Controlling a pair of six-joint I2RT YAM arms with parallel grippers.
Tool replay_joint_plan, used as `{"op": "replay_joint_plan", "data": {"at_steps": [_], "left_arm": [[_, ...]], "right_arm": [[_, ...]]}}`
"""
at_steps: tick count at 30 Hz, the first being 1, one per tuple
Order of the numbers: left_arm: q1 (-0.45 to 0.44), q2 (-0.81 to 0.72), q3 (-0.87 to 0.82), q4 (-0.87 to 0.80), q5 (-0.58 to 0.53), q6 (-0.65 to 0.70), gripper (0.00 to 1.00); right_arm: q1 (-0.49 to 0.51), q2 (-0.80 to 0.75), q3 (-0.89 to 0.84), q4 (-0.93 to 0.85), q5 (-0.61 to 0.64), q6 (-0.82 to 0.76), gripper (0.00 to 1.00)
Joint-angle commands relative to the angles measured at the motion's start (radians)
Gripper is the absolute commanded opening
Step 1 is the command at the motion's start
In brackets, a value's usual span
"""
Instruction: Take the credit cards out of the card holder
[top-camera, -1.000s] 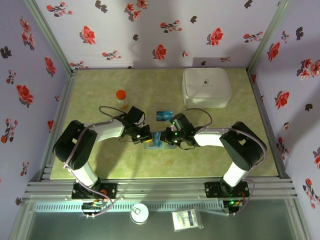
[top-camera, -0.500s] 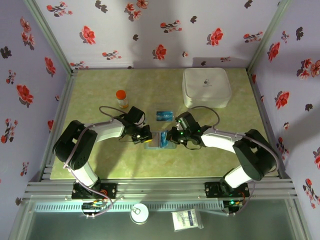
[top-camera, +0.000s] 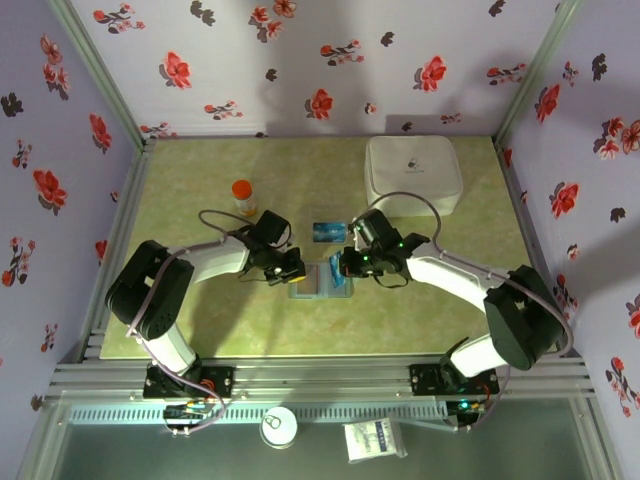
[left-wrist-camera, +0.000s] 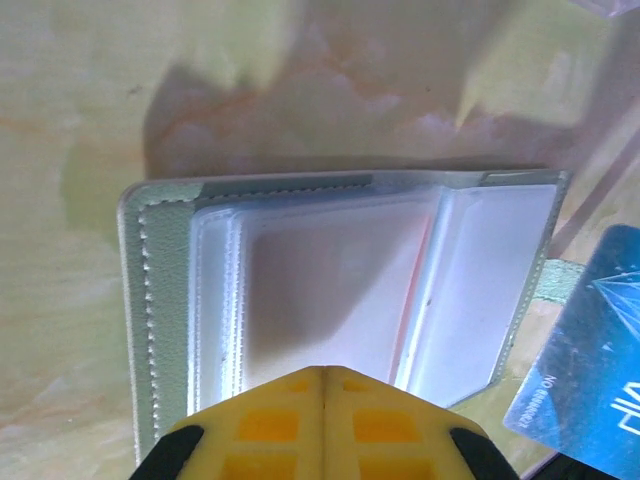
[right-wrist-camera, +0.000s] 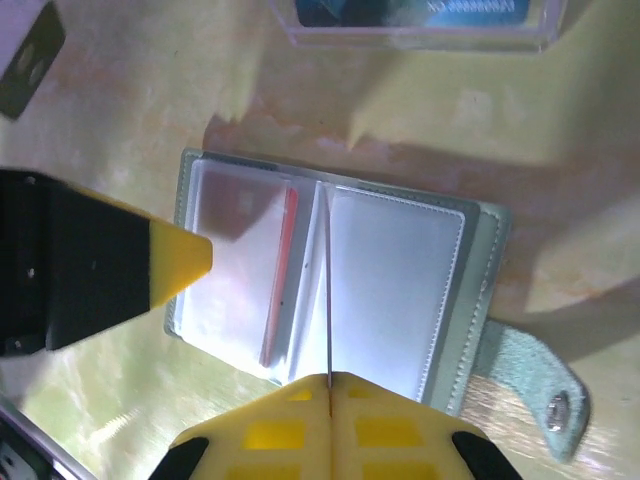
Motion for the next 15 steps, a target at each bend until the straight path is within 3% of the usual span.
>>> {"op": "replay_joint_plan", "data": {"at_steps": [1, 4, 15], "left_arm": [[0.003, -0.033, 0.026, -0.023, 0.004, 0.026, 0.06], [0.004, -0.043, 0.024, -0.023, 0.003, 0.025, 0.06], [0.027, -0.120, -0.014, -0.042, -0.008, 0.036, 0.08]], "right_arm": [[-0.007, -0.024, 0.071, -0.176, 0.067, -0.237, 0.05], [-0.007, -0.028, 0.105, -0.232, 0.107, -0.389, 0.00], [-0.006, 0.042, 0.280, -0.423, 0.152, -0.897, 0.00]]}}
